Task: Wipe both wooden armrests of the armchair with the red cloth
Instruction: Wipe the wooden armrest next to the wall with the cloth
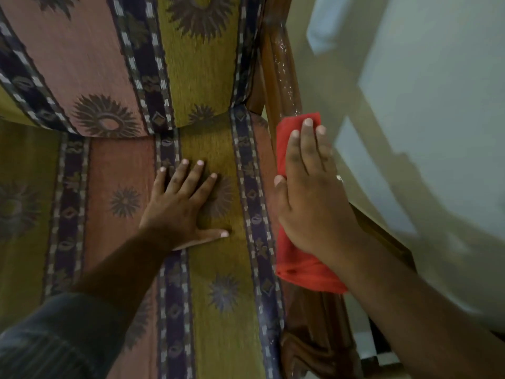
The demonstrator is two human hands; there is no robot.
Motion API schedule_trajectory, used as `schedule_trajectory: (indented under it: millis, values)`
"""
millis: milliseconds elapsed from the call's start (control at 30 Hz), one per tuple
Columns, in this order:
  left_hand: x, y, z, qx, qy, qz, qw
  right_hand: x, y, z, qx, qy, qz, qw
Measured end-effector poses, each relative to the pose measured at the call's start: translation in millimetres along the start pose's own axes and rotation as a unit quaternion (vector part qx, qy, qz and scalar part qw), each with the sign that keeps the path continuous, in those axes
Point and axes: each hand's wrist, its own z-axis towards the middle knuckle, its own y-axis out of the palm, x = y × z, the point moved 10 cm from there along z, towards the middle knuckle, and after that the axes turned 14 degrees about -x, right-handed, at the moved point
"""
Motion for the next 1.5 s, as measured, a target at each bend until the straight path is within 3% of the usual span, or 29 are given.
schedule_trajectory:
  millis: [133, 433, 600, 733, 867, 1067, 1267, 1433, 1500]
  values:
    - [0, 3, -1, -0.005, 0.006, -0.01, 1.0, -12, -4, 22, -0.02, -0.047, -0.074, 0.996]
    - [-2, 6, 3, -0.016, 0.009, -0.017, 1.0, 7, -12, 51, -0.008, 0.016, 0.063, 0.998]
    - [-3, 8, 5, -0.01, 0.009, -0.021, 1.0, -4, -17, 56, -0.017, -0.012, -0.013, 1.0]
    - [0, 12, 5, -0.021, 0.013, -0.028, 0.999, -7, -35, 120, -0.019, -0.038, -0.065, 0.997]
    - [-2, 11, 6, -0.016, 0.017, -0.039, 0.999, -3, -61, 179, 0.002, -0.003, -0.029, 1.0]
    - [-6, 13, 8, -0.022, 0.026, -0.068, 0.997, -4, -46, 124, 0.021, -0.009, 0.009, 1.0]
    - [-5, 22, 9, -0.019, 0.036, -0.074, 0.996, -6, -68, 187, 0.02, -0.025, -0.028, 0.999]
    - [-5, 21, 8, -0.012, 0.039, -0.073, 0.996, 9, -74, 189, 0.058, 0.043, 0.086, 0.994]
    - [-6, 19, 8, -0.013, 0.041, -0.086, 0.995, 6, -73, 176, 0.064, 0.037, 0.078, 0.994]
